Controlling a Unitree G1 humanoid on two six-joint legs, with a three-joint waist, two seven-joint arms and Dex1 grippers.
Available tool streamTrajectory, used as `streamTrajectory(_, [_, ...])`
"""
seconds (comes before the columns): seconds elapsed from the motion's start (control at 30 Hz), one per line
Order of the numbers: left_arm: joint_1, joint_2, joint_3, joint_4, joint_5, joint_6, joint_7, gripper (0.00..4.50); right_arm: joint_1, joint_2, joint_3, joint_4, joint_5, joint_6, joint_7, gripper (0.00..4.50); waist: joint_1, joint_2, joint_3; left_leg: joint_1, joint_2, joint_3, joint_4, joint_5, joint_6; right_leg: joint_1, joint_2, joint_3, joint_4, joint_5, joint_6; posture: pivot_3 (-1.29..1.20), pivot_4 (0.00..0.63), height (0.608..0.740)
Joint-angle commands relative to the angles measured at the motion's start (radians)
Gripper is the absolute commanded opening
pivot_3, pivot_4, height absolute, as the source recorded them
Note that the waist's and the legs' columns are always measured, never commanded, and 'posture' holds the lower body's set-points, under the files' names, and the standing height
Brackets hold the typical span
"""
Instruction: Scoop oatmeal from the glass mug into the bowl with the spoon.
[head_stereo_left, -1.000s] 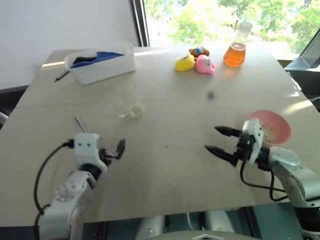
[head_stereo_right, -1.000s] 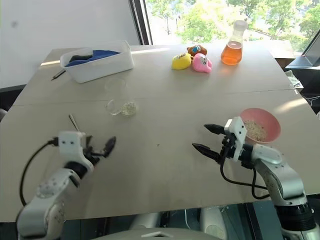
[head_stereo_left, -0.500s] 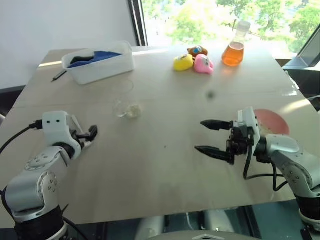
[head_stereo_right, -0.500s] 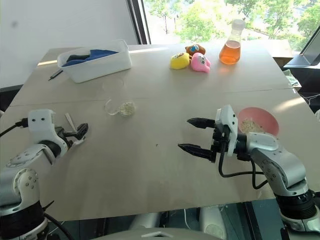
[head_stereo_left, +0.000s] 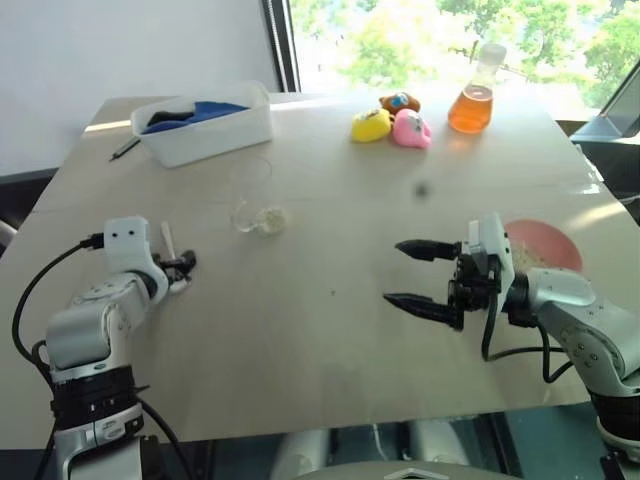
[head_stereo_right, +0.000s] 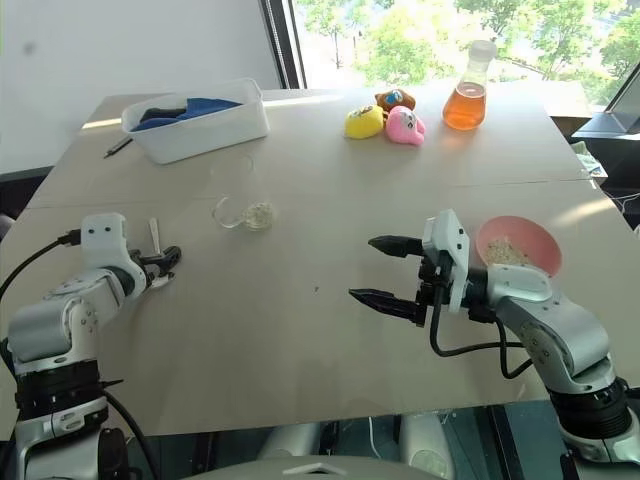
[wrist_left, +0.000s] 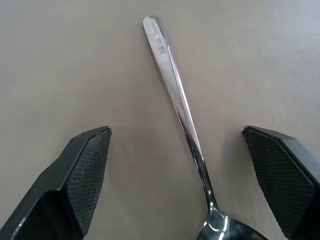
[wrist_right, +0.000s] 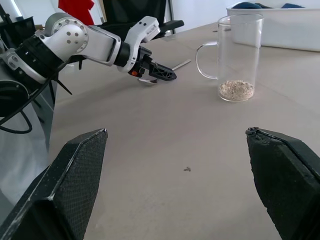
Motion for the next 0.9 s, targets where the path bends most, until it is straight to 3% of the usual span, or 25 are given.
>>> streamTrajectory(0.03, [0.021,-0.001,-0.019,0.006,0.008,0.054,-0.009,4.44,0.008,0.000,-0.016,-0.050,0.019,-0.003,-0.015,4.50,0.000,0.000,0.000,0.000,0.000,0.000,0.000,0.000,0.000,0.000,0.000,0.000,0.000,0.000,0.000,0.00,0.150,0.740])
streamTrajectory(0.37, [0.059,-0.103,0.069,-0.068,-0.008,0.143,0.043,0.03,0.014,-0.003,-0.022,-0.055,0.019,-0.007,-0.037,4.50,-0.015,0.002,-0.001,0.002,0.000,0.000,-0.001,0.000,0.000,-0.001,-0.004,0.002,0.001,0.000,0.000,0.00,0.150,0.740])
streamTrajectory(0.5, [0.089,-0.144,0.109,-0.105,-0.012,0.136,0.055,0.03,0.008,-0.005,-0.025,-0.045,0.017,-0.008,-0.042,4.50,-0.015,0.003,-0.002,0.002,-0.001,0.000,-0.001,0.000,0.000,-0.001,-0.003,0.003,0.001,0.000,0.000,0.00,0.150,0.740])
streamTrajectory(0.67, [0.160,-0.219,0.142,-0.206,-0.033,0.003,0.033,0.03,0.010,-0.003,-0.024,-0.041,0.014,-0.011,-0.044,4.50,-0.014,0.004,-0.002,0.002,-0.001,0.001,-0.001,0.000,0.000,-0.001,-0.004,0.003,0.001,0.000,0.000,0.00,0.150,0.740])
streamTrajectory(0.8, [0.313,-0.284,0.148,-0.369,-0.063,-0.184,-0.044,0.03,0.005,0.003,-0.018,-0.028,0.007,-0.015,-0.043,4.50,-0.012,0.003,-0.002,0.001,-0.001,0.001,-0.001,0.000,0.000,-0.001,-0.006,0.005,-0.001,0.000,0.000,0.00,0.150,0.740])
streamTrajectory(0.9, [0.490,-0.261,0.069,-0.450,-0.002,-0.333,-0.122,0.03,0.000,0.007,-0.019,-0.014,0.005,-0.013,-0.045,4.50,-0.014,0.003,-0.002,0.000,-0.001,0.000,-0.002,0.000,0.000,-0.001,-0.006,0.006,-0.002,0.000,0.000,0.00,0.150,0.740])
